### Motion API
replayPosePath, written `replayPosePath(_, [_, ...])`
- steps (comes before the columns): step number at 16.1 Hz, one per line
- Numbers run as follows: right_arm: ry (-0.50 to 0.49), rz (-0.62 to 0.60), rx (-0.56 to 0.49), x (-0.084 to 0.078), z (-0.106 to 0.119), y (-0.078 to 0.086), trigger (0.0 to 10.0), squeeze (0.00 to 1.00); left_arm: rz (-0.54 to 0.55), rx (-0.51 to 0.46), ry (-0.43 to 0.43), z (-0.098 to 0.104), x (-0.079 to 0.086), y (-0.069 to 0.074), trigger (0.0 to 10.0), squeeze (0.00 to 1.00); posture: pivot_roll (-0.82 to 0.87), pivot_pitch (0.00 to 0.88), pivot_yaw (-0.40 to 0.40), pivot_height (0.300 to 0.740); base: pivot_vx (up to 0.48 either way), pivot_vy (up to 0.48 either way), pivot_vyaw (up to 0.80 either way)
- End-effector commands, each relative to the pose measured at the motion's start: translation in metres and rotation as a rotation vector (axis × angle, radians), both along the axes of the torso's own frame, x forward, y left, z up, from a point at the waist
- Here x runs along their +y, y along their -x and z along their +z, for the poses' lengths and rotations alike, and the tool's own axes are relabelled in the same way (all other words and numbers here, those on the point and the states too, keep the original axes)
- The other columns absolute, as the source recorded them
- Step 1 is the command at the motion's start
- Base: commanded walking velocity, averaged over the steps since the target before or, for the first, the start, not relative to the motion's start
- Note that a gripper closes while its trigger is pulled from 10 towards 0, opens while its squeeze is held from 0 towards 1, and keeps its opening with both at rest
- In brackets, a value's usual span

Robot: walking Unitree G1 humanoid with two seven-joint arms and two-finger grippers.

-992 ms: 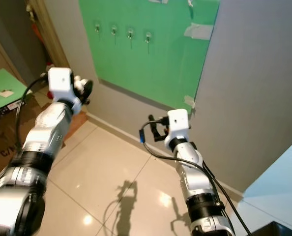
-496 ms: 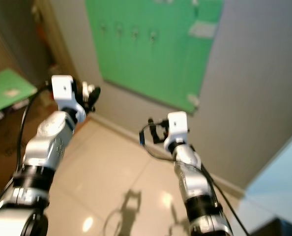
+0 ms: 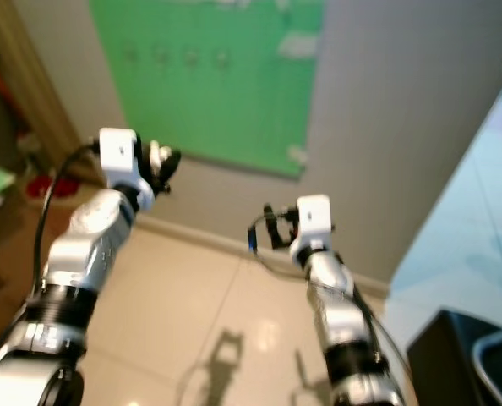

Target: Hang keys on a hook

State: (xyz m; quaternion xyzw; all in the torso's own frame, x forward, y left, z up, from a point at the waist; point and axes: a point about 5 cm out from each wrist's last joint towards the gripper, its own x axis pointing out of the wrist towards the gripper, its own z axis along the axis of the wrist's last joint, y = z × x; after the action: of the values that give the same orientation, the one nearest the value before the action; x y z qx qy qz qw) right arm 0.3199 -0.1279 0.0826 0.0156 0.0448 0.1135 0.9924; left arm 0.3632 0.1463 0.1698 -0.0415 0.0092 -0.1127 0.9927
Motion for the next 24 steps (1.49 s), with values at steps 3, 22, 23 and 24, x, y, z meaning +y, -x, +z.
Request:
replayPosePath(3, [-0.008, 0.008, -0.025, 0.004, 0.004, 0.001, 10.0, 0.00, 0.005, -0.012, -0.016, 0.004, 0.002, -0.001, 0.0, 0.00, -0.10, 0.000, 0.072, 0.740, 0.000, 0.000, 0.00])
replayPosePath(22, [-0.017, 0.188, -0.070, 0.037, 0.022, 0.006, 10.0, 0.00, -0.044, 0.014, -0.173, 0.001, -0.019, -0.012, 0.0, 0.00, -0.11, 0.000, 0.070, 0.740, 0.000, 0.300, -0.04])
replayPosePath(23, [-0.026, 0.207, -0.083, 0.040, 0.028, 0.005, 10.0, 0.00, -0.053, 0.027, -0.220, -0.002, -0.016, -0.012, 0.0, 0.00, -0.11, 0.000, 0.070, 0.740, 0.000, 0.000, 0.00])
replayPosePath(24, [-0.031, 0.217, -0.094, 0.041, 0.032, 0.004, 10.0, 0.00, -0.058, 0.026, -0.265, -0.004, -0.014, -0.012, 0.0, 0.00, -0.11, 0.000, 0.068, 0.740, 0.000, 0.000, 0.00])
